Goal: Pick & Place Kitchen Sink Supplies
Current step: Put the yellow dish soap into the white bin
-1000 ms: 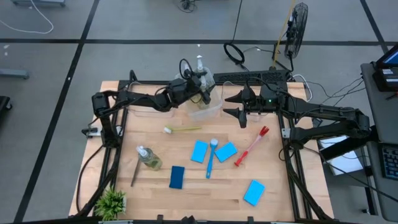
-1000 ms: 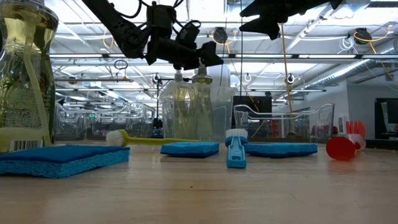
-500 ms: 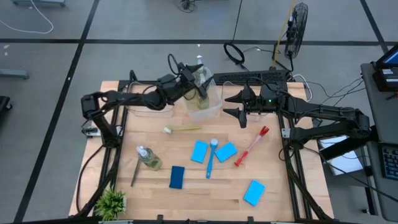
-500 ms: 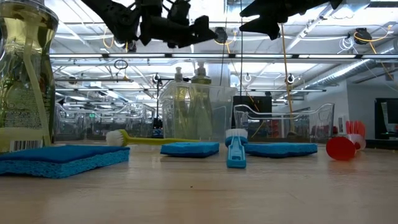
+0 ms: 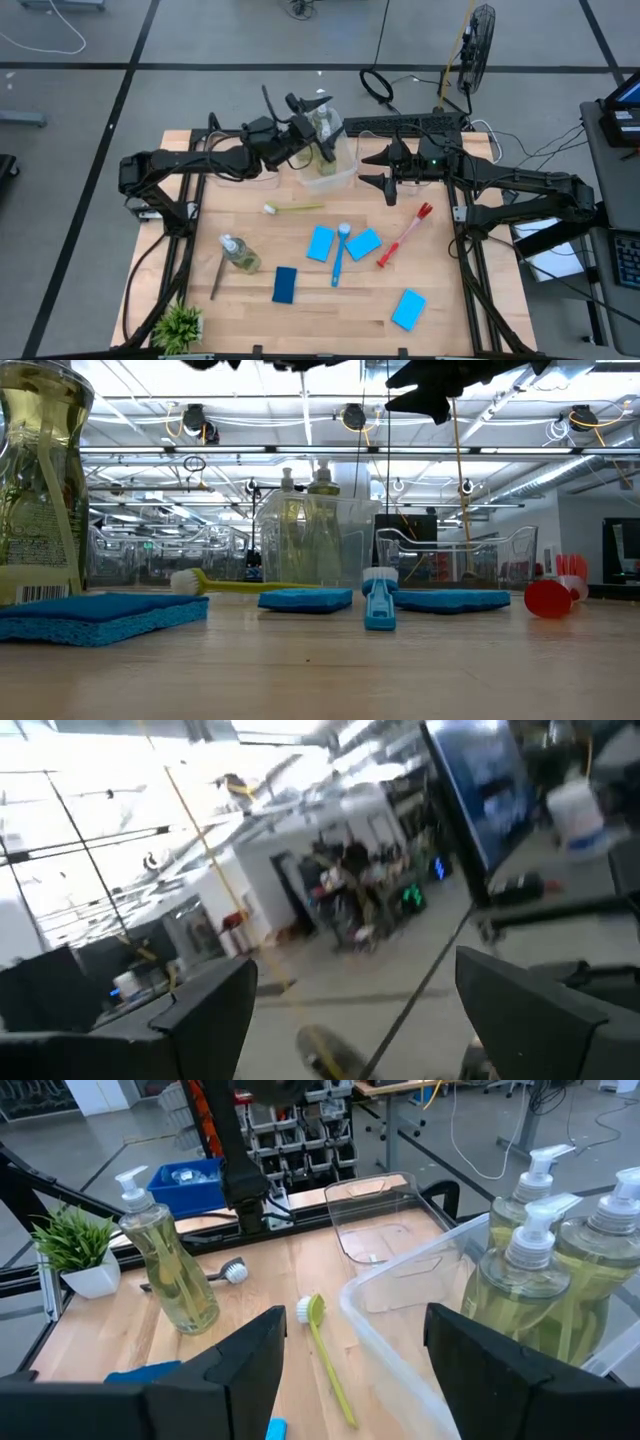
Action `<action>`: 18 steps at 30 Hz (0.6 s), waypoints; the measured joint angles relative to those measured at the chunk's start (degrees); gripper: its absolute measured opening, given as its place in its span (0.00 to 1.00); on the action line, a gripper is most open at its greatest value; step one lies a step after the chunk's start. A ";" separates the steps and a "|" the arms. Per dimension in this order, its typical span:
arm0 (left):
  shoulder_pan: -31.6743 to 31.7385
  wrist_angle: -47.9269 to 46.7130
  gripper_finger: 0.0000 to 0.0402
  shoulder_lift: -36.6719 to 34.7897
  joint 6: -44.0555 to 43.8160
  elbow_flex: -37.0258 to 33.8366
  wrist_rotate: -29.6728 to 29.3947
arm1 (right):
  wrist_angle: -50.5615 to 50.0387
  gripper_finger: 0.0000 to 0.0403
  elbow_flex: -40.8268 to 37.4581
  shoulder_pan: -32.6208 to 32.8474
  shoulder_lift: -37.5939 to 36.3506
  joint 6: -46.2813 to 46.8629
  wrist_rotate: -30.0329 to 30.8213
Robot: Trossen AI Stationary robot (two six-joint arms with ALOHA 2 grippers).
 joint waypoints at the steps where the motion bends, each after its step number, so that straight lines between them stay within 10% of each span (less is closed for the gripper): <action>1: -0.66 -2.54 0.85 0.01 1.20 1.41 -1.38 | -0.09 0.56 0.00 0.00 0.01 0.00 0.00; 10: -6.34 -23.65 0.85 -0.29 4.58 11.79 -17.35 | -2.06 0.56 0.00 0.00 0.01 -0.36 -0.03; 18: -8.76 -38.45 0.85 -7.68 -7.74 12.57 -16.13 | -4.81 0.56 0.00 0.02 -0.33 -2.16 -0.17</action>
